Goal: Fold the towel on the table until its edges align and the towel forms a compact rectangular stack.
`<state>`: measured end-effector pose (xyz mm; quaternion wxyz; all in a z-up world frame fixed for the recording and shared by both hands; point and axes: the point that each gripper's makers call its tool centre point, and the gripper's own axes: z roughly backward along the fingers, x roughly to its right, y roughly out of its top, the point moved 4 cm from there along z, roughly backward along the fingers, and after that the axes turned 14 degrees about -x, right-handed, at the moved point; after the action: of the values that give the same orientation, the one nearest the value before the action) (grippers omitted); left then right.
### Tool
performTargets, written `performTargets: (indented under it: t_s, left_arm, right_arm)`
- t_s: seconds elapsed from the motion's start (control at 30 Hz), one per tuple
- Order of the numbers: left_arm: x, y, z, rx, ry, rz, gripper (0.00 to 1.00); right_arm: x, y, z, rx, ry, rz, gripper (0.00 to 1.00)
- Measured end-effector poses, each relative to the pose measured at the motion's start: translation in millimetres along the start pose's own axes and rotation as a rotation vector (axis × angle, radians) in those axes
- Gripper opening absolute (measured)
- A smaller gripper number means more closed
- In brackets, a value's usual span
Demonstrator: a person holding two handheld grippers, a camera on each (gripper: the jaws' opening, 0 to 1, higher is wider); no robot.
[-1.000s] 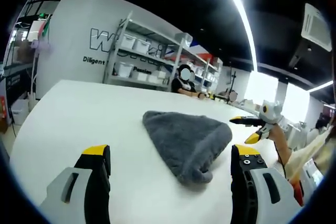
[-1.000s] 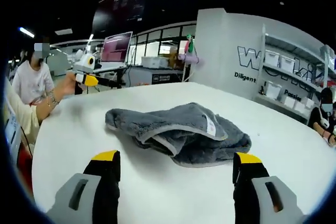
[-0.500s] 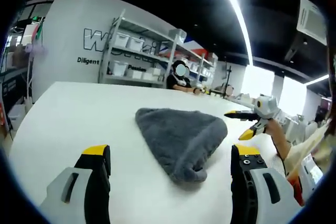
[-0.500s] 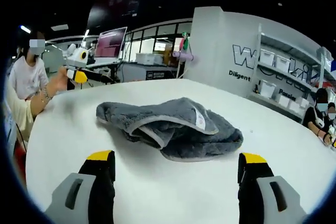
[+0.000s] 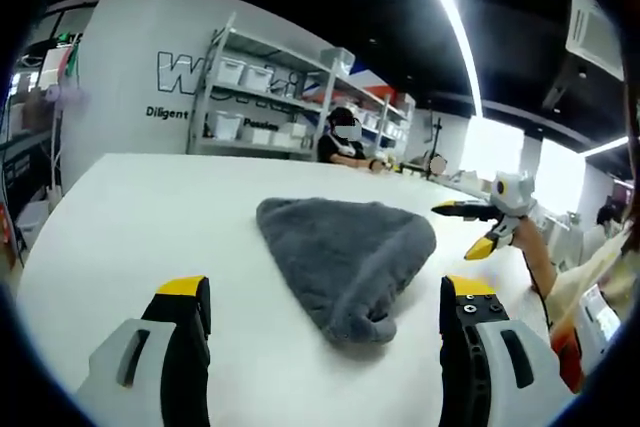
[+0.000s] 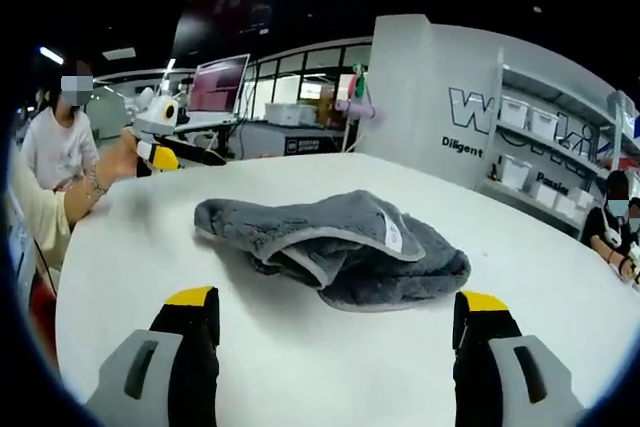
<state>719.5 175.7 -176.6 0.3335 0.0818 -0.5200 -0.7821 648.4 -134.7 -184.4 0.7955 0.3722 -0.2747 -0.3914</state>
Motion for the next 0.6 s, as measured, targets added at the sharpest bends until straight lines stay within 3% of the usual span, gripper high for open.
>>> performTargets:
  t_s: [0.27, 0.6]
  left_arm:
    - [4.4, 3.6, -1.9, 0.004, 0.027, -0.012, 0.93]
    - [32.5, 13.9, -13.5, -0.007, 0.004, -0.052, 0.94]
  right_arm:
    - [-4.3, 4.0, 5.3, 0.013, 0.011, 0.009, 0.99]
    - [-7.8, 10.6, 16.8, 0.045, 0.027, 0.010, 0.99]
